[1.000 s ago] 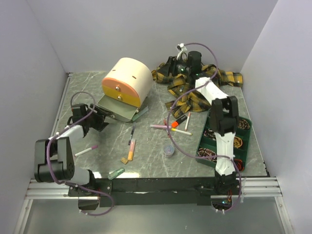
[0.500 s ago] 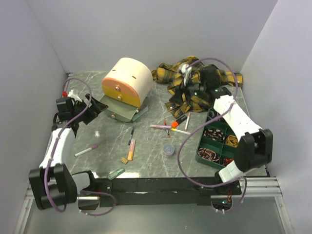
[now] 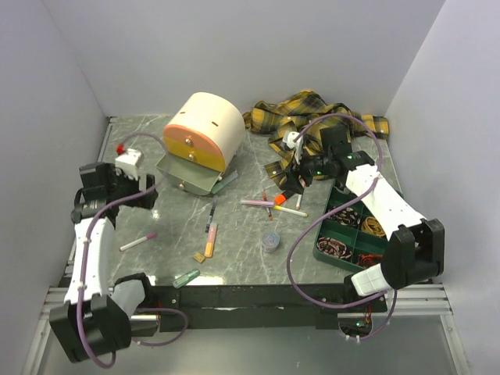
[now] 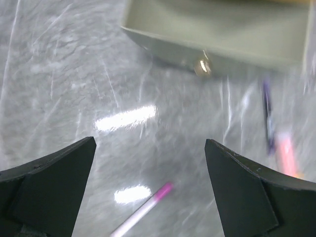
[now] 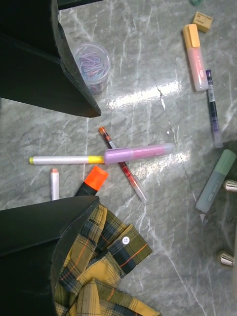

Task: Sort the stationery into containers
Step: Pick up the stationery from the corner of the board.

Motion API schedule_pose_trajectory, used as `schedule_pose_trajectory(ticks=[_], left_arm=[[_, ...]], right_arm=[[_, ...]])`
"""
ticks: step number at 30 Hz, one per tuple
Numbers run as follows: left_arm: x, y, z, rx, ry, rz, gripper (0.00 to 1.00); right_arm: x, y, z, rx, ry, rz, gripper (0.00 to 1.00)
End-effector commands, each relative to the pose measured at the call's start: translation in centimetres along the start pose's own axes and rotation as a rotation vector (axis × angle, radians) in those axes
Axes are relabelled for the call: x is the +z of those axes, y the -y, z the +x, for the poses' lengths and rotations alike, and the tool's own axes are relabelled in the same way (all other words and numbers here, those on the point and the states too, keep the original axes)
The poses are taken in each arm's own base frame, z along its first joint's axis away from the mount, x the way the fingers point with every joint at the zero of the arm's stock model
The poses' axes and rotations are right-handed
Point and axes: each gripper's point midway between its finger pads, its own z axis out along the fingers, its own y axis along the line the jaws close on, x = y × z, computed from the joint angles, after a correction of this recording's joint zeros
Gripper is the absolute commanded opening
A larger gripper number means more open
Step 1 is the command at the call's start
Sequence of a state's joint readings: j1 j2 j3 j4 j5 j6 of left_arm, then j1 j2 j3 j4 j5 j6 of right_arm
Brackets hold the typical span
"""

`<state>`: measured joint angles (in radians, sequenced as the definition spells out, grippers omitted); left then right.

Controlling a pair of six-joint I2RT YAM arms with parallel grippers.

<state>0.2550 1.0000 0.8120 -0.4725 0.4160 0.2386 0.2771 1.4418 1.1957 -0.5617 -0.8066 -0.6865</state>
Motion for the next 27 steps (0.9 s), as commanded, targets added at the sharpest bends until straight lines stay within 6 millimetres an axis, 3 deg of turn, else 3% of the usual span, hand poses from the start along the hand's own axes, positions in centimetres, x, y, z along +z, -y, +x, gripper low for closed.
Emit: schedule_pose_trajectory(ticks=[1, 3, 5, 11, 15, 21, 27], left_arm=[[-2.5, 3.0, 4.0, 0.396, -0.085, 0.204, 0.99], [-3.0, 3.5, 5.8, 0.544, -0.127, 0.277, 0.99], [-3.8, 4.4, 7.7, 0.573, -0.184, 0.351, 0.99], [-5.2, 7.9, 8.6, 0.679, -0.156, 0.565, 0.99], [-4.6, 10.1, 10.0, 0.761, -0.158, 0.668, 0.95], [-3.0, 14.5, 11.3, 1.086, -0.034, 0.832, 0.91], [-1.7, 16.3, 12.7, 1.300, 0.083, 1.026, 0.78]], right_arm=[[-0.8, -1.0, -1.7, -0.055, 0.042, -0.006, 0.72], [-0.6, -1.4, -2.0, -0.072, 0.045, -0.024, 0.72], [-0.4, -1.7, -2.1, -0.078, 0.046, -0.033, 0.72], [0.2, -2.1, -2.6, -0.092, 0.054, -0.040, 0.72], [0.5, -2.2, -2.6, -0.113, 0.044, -0.037, 0.71], [0.5, -2.1, -2.6, -0.141, 0.041, -0.030, 0.71], [-0.2, -2.6, -2.8, -0.161, 0.048, -0.023, 0.70]])
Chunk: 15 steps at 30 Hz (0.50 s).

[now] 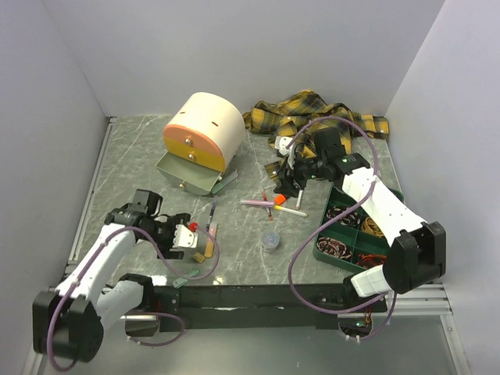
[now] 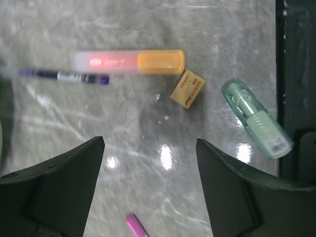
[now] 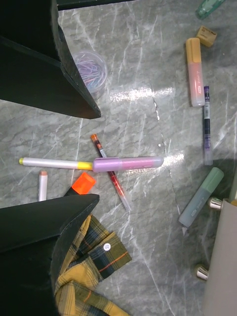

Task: Sort the stationery into containers
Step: Pick up the stationery from the corner of the board.

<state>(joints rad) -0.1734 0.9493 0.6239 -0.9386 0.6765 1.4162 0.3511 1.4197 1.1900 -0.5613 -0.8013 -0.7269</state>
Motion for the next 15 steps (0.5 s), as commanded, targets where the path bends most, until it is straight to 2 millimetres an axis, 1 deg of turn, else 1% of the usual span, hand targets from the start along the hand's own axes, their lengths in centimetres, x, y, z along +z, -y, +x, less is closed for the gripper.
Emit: schedule_pose_trajectory(ticks=[1, 2, 3, 4, 6, 10, 12, 13, 15], left_arm=[[1.9, -0.9, -1.1, 0.257, 0.101, 0.088, 0.76], [2.0, -0.8, -1.2, 0.265, 0.111, 0.108, 0.72], [2.2, -0.7, -1.4, 0.326, 0.126, 0.130, 0.71], [2.7, -0.3, -1.2, 0.334, 0.132, 0.168, 0.70], [3.1, -0.1, -1.6, 0.360, 0.146, 0.205, 0.68], [4.1, 0.4, -1.7, 0.371, 0.132, 0.264, 0.65], [4.5, 0.7, -2.2, 0.370, 0.135, 0.285, 0.61], [4.6, 0.8, -2.3, 0.369, 0.131, 0.290, 0.58], [5.1, 1.5, -2.6, 0.348, 0.128, 0.319, 0.55]], right_arm=[[-1.4, -0.5, -1.7, -0.079, 0.040, 0.034, 0.70], [-1.4, -0.6, -1.7, -0.080, 0.040, 0.036, 0.70], [-1.6, -0.7, -1.7, -0.081, 0.042, 0.040, 0.70], [-1.7, -0.9, -1.6, -0.082, 0.044, 0.042, 0.70], [-1.9, -1.0, -1.6, -0.083, 0.044, 0.048, 0.70], [-2.2, -1.4, -1.5, -0.086, 0.046, 0.048, 0.69], [-2.2, -1.4, -1.6, -0.092, 0.048, 0.053, 0.69], [-2.3, -1.3, -1.6, -0.092, 0.048, 0.056, 0.69], [-2.3, -1.3, -1.4, -0.093, 0.045, 0.058, 0.69]])
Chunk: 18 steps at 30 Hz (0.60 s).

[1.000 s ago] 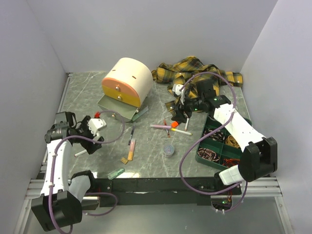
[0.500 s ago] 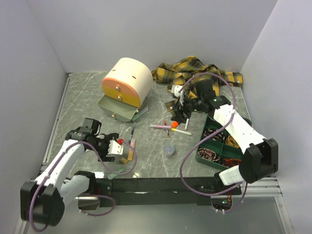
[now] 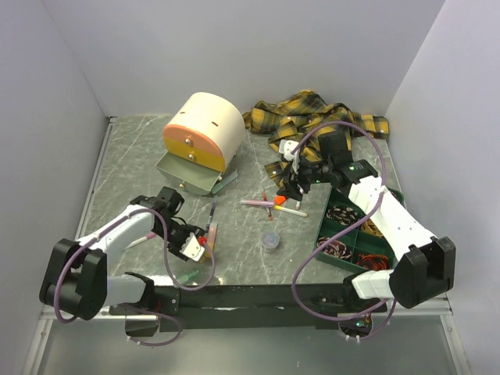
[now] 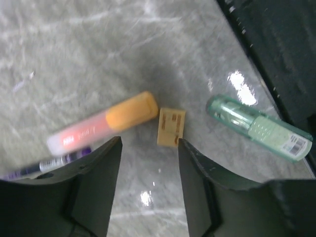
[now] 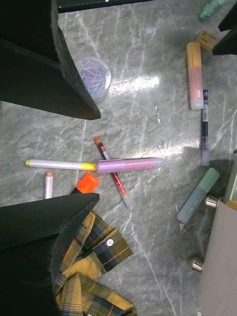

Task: Sort the stationery into containers
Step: Pick up the stationery from the corner of the board.

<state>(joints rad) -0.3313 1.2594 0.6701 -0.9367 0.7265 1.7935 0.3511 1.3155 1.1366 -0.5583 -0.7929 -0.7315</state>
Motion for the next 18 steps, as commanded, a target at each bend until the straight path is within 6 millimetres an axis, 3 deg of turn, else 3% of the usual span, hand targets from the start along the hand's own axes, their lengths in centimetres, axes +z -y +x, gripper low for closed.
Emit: schedule_pose_trajectory(ticks=[1, 11, 18], left_arm=[[0.6, -0.3, -1.7, 0.024, 0.036, 0.028, 0.53], [2.4, 1.1, -1.2, -0.030, 0.000, 0.071, 0.47], [2.8, 1.1, -0.6, -0.052, -0.016, 0.048, 0.49]], right_arm=[[-0.7, 0.1, -0.8, -0.051, 0.023, 0.031, 0.68], [-1.0, 0.2, -0.7, -0.046, 0.018, 0.034, 0.69], [-1.3, 0.7, -0.4, -0.032, 0.007, 0.042, 0.68]])
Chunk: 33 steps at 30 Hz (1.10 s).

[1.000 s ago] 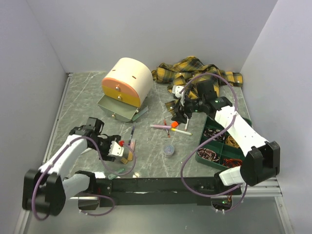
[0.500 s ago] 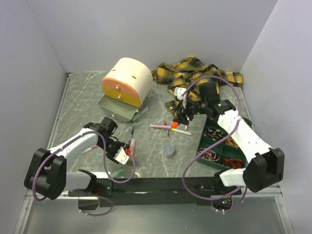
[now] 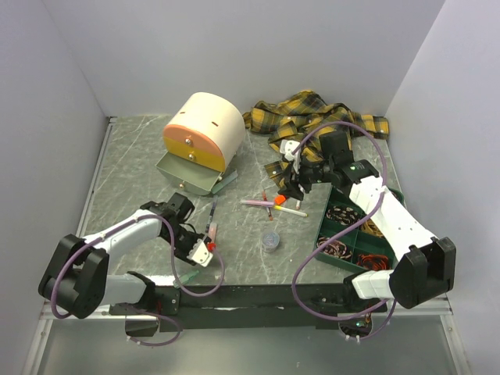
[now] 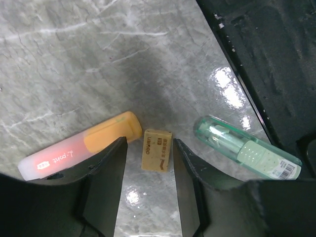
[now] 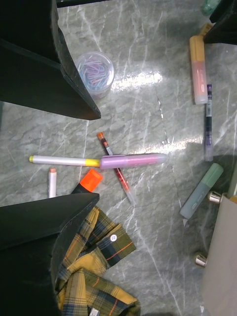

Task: Sort the stationery into containers
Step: Pick up the stationery from the corner of the board, then place the stationery in the drawer.

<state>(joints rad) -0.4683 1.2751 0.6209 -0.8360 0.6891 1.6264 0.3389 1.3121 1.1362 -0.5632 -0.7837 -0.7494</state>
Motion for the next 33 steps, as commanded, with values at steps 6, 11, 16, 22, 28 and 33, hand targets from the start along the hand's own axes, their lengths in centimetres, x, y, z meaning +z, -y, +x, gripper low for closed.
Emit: schedule_pose_trajectory(ticks=[6, 11, 16, 22, 28, 33], left_arm=[[0.7, 0.6, 1.6, -0.020, -0.055, 0.000, 0.47], [0.9, 0.6, 1.7, -0.051, -0.050, -0.009, 0.39], [0.9, 0.3, 1.8, -0.095, -0.057, -0.004, 0.14], [-2.7, -2.8, -1.6, -0.091, -0.015, -0.137, 0.01], [-8.9, -6.4, -6.9, -0.050, 0.035, -0.281, 0.01], [-11.5, -11.5, -6.3, -0.155, 0.037, -0.487, 0.02]], right_arm=[[-0.8, 0.3, -0.7, -0.009, 0.027, 0.019, 0.68], [-0.7, 0.4, -0.6, -0.007, 0.027, 0.024, 0.68], [-0.6, 0.4, -0.8, 0.001, 0.033, 0.020, 0.68], [-1.0, 0.6, -1.2, -0.006, 0.036, 0.036, 0.68], [-1.2, 0.8, -1.6, -0.007, 0.043, 0.045, 0.68], [-1.0, 1.7, -2.1, 0.012, 0.060, 0.062, 0.68]])
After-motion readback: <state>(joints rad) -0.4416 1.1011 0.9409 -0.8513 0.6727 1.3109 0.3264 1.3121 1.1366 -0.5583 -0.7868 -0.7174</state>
